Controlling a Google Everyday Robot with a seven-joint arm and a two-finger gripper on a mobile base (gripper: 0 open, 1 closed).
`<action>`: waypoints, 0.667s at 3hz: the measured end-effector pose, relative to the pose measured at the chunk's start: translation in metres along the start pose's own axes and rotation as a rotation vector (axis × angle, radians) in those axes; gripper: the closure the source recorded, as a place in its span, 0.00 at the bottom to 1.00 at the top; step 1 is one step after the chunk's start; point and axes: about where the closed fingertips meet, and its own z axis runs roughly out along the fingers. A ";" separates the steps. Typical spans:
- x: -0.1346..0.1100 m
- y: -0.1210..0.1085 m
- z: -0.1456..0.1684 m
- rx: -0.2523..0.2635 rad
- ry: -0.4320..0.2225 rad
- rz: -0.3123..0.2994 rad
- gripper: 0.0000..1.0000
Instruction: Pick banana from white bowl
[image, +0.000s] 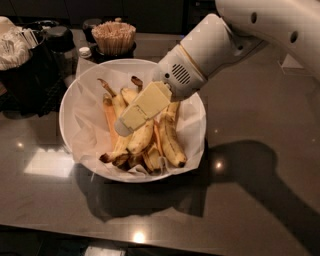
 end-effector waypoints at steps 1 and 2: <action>0.000 0.000 0.000 0.000 0.000 0.000 0.00; -0.007 -0.002 0.008 -0.086 -0.016 -0.059 0.00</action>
Offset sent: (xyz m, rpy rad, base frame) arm 0.0124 0.0192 -0.0060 0.1745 0.0348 0.2279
